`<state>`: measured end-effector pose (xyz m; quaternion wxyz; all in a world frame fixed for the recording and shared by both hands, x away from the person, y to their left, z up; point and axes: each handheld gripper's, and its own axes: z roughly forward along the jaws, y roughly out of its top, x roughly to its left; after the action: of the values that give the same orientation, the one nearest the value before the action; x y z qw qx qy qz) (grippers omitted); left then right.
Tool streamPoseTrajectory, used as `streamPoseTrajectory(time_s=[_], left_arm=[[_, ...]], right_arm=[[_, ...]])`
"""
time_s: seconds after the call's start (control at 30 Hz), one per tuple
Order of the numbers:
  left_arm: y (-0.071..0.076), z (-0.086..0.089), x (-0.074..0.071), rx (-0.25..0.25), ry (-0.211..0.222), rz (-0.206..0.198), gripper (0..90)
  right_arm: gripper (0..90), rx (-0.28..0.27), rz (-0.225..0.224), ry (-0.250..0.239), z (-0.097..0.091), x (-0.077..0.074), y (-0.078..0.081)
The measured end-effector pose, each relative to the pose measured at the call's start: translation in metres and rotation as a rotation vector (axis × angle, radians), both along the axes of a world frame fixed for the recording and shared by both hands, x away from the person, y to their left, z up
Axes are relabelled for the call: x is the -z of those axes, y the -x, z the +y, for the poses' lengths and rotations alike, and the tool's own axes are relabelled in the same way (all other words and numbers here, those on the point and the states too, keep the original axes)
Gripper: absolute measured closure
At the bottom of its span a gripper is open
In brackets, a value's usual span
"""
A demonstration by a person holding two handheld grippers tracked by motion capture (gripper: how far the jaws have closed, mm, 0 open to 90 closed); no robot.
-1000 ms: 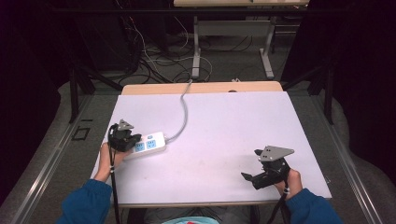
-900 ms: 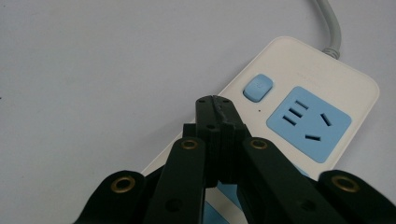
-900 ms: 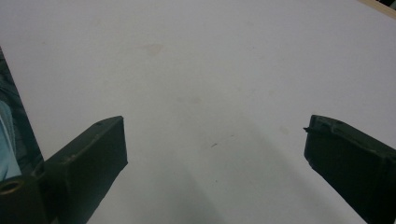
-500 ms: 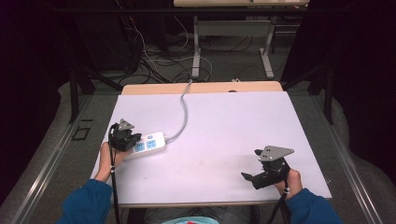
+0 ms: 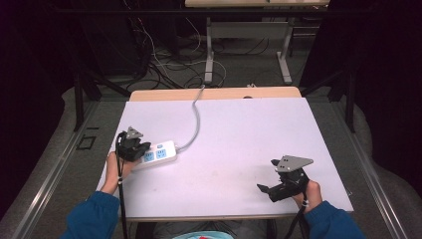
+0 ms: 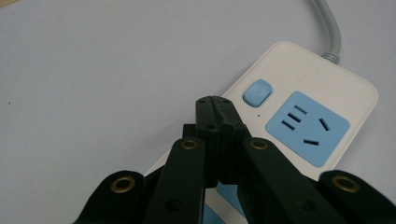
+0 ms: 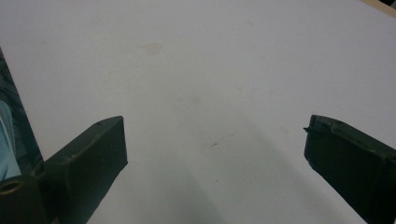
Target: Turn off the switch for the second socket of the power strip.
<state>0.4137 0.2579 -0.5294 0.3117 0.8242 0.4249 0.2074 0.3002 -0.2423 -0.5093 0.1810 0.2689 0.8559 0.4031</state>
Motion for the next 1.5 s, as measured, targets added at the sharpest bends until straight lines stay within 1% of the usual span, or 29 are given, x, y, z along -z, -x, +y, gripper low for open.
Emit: streamPoseTrajectory(time_s=[0.17, 0.2, 0.23, 0.27, 0.3, 0.33, 0.37, 0.4, 0.43, 0.47, 0.5, 0.53, 0.63, 0.67, 0.7, 0.73, 0.77, 0.8, 0.83, 0.87, 0.93, 1.0, 1.03, 1.17, 1.2, 1.27, 1.3, 1.37, 1.5], left_arm=[[0.0, 0.0, -0.001, -0.004, -0.005, 0.003, 90.0], [0.001, 0.0, -0.001, -0.011, -0.011, 0.007, 90.0], [0.001, 0.0, -0.001, -0.01, -0.013, 0.007, 90.0], [0.001, 0.0, -0.001, -0.011, -0.016, 0.009, 90.0], [0.001, 0.0, 0.0, -0.019, -0.004, -0.006, 89.9], [0.001, 0.001, -0.002, -0.008, -0.011, 0.018, 89.9], [0.001, 0.0, -0.001, -0.024, -0.002, -0.006, 89.5], [0.001, 0.001, -0.002, -0.022, -0.006, -0.005, 82.7], [0.001, 0.002, -0.004, -0.009, -0.005, 0.002, 82.7], [0.001, 0.002, -0.004, -0.01, 0.001, -0.01, 81.2], [0.002, 0.002, -0.006, -0.016, 0.002, 0.0, 78.9], [0.001, 0.002, -0.007, -0.012, 0.01, -0.012, 74.2], [0.003, 0.001, -0.011, -0.007, 0.013, -0.011, 62.2], [0.003, 0.0, -0.011, -0.016, 0.012, -0.028, 49.9], [0.004, 0.0, -0.013, -0.02, 0.013, -0.009, 49.9], [0.004, 0.001, -0.014, -0.012, 0.002, -0.006, 45.8], [0.004, 0.0, -0.013, -0.023, 0.004, -0.015, 39.8], [0.005, -0.001, -0.014, -0.027, 0.003, -0.015, 34.0], [0.005, -0.002, -0.013, -0.037, 0.008, -0.025, 24.8], [0.005, -0.002, -0.013, -0.039, -0.001, -0.026, 24.8], [0.006, -0.003, -0.013, -0.039, 0.003, -0.025, 15.5], [0.006, -0.003, -0.014, -0.036, 0.002, -0.027, 14.4], [0.007, -0.002, -0.015, -0.037, -0.001, -0.019, 11.8], [0.01, -0.004, -0.016, -0.037, 0.014, -0.045, 2.5], [0.011, -0.004, -0.018, -0.036, 0.004, -0.049, 2.5], [0.013, -0.005, -0.019, -0.026, 0.011, -0.047, 0.0], [0.014, -0.005, -0.02, -0.028, 0.011, -0.063, 0.0], [0.017, -0.005, -0.022, -0.017, 0.013, -0.052, 0.0], [0.023, -0.005, -0.023, -0.007, 0.019, -0.055, 0.0]], right_arm=[[5.4, -0.007, -0.002, 0.004, 0.0, 0.0, 0.0], [5.4, -0.005, 0.015, 0.01, 0.0, -0.001, 0.001], [5.4, -0.006, 0.014, 0.008, 0.0, -0.001, 0.001], [5.4, -0.009, -0.003, 0.004, 0.0, 0.0, 0.0], [5.4, -0.012, 0.001, 0.005, 0.0, 0.0, -0.001], [5.4, -0.012, 0.001, 0.005, 0.0, 0.0, -0.001], [5.5, -0.015, 0.007, 0.012, 0.0, -0.001, -0.001], [5.4, -0.015, 0.008, 0.012, 0.0, -0.001, -0.001], [5.4, -0.015, 0.008, 0.012, 0.0, -0.001, -0.001], [5.4, -0.016, 0.008, 0.012, 0.0, -0.001, -0.001], [5.4, -0.01, 0.015, 0.01, 0.0, -0.001, 0.0], [5.4, -0.008, 0.006, 0.003, 0.0, 0.0, 0.0], [5.4, 0.0, -0.001, -0.004, 0.0, 0.0, 0.0], [5.4, -0.007, 0.0, -0.001, 0.0, 0.0, 0.0], [5.4, -0.007, 0.0, -0.001, 0.0, 0.0, 0.0], [5.4, -0.005, 0.007, -0.001, 0.0, 0.0, 0.0], [5.4, -0.008, 0.013, 0.003, 0.0, -0.001, 0.001], [5.4, -0.005, 0.0, -0.001, 0.0, 0.0, 0.0], [5.4, -0.007, 0.0, 0.0, 0.0, 0.0, 0.0], [5.4, -0.007, 0.0, 0.0, 0.0, 0.0, 0.0], [5.4, -0.012, 0.004, 0.003, 0.0, 0.0, -0.001], [5.4, -0.01, 0.003, 0.003, 0.0, 0.0, 0.0], [5.4, -0.006, 0.003, 0.001, 0.0, 0.0, 0.0], [5.4, 0.002, 0.0, -0.002, 0.0, 0.0, 0.0], [5.4, 0.002, 0.0, -0.002, 0.0, 0.0, 0.0], [5.3, 0.002, -0.001, -0.001, 0.0, 0.0, 0.0], [5.3, 0.002, -0.001, -0.001, 0.0, 0.0, 0.0], [5.3, 0.006, 0.003, -0.002, 0.0, 0.0, 0.0], [5.4, 0.006, 0.001, -0.002, 0.0, 0.0, 0.0]])
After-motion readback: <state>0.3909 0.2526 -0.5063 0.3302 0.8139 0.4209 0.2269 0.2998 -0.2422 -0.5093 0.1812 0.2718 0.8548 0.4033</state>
